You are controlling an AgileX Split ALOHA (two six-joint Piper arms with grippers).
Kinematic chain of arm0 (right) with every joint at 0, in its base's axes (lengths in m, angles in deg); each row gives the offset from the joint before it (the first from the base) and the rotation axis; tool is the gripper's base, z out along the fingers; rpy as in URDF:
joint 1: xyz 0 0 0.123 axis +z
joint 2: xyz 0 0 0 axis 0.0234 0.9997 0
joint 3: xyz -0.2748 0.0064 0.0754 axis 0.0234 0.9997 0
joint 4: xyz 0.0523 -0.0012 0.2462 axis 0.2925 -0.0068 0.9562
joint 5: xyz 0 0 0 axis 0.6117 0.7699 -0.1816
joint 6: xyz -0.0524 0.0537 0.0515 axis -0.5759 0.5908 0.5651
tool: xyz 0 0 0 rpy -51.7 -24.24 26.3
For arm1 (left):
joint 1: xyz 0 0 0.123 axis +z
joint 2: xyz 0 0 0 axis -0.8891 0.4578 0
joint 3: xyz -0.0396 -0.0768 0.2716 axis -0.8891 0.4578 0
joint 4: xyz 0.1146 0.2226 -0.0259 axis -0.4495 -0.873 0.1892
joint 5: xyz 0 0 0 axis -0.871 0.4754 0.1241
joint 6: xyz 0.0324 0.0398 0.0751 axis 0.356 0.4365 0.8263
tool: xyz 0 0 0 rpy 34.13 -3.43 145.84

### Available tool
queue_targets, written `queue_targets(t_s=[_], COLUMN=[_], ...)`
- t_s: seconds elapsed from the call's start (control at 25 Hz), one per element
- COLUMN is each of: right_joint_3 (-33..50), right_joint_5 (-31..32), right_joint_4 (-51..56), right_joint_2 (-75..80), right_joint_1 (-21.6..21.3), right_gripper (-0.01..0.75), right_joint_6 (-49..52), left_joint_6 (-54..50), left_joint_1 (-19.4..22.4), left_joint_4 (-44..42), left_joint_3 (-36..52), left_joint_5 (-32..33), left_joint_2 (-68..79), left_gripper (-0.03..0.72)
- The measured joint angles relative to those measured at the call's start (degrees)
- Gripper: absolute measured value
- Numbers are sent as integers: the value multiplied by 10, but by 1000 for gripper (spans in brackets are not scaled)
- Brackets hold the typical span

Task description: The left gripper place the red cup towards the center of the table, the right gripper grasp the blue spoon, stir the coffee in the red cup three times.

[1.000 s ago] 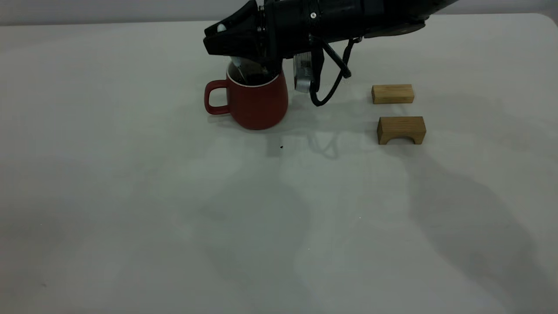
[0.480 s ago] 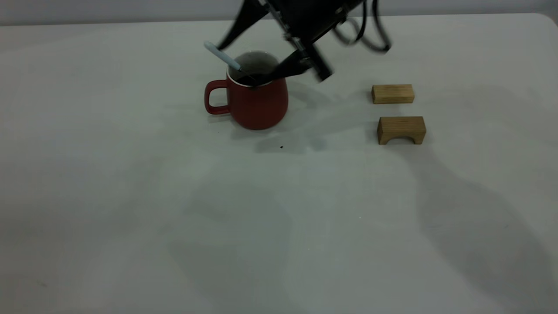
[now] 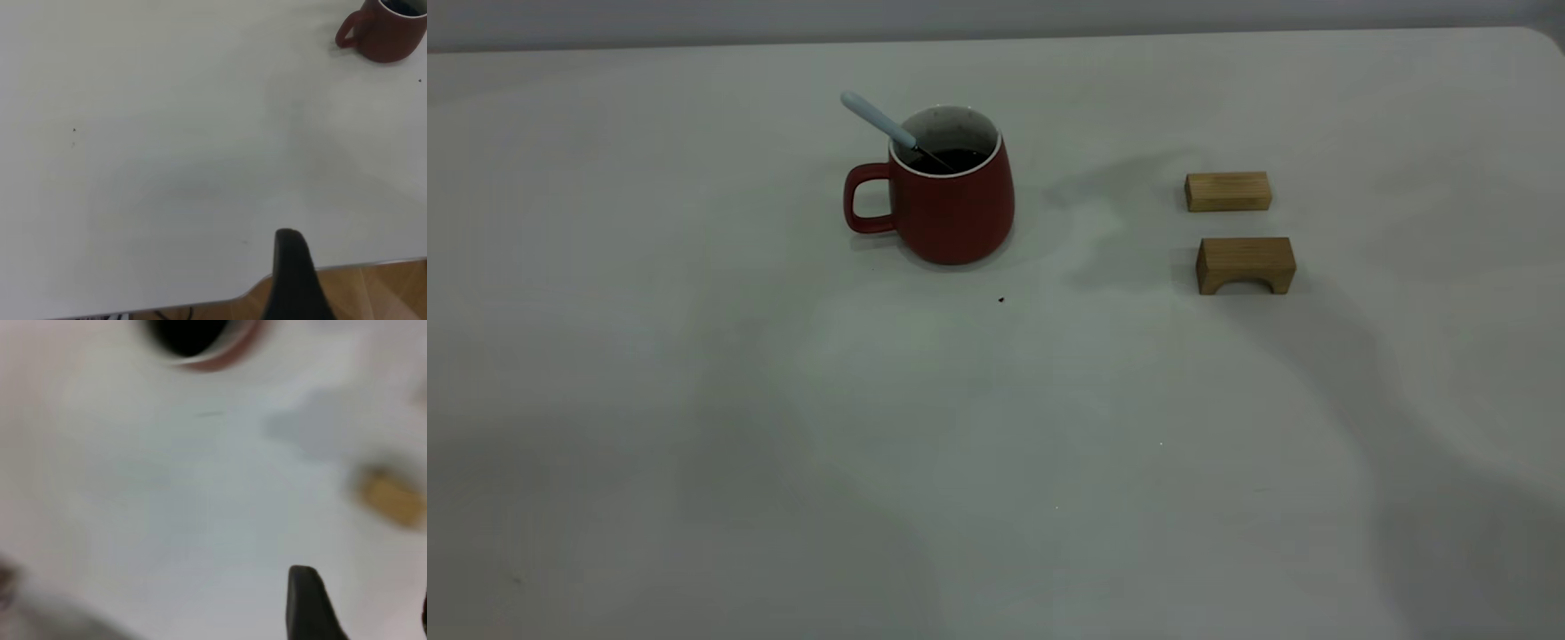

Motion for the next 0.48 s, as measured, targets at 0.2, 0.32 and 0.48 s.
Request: queue_targets(t_s=[0.2,0.32,0.48], right_joint_3=[0,0,0], right_joint_5=[8,10,15], right_joint_4=[-170,-241,-285], right_joint_2=[-81,-125,-206], right_joint_1=[0,0,-3], right_gripper=[369,333,285], right_joint_6=[89,107,110], left_joint_6=[0,0,0], left_joint_1=[0,0,0], left_joint_4=[0,0,0], left_joint_3=[0,0,0], left_joint_5=[0,0,0], left_joint_2=[0,0,0], left_gripper=[554,554,554])
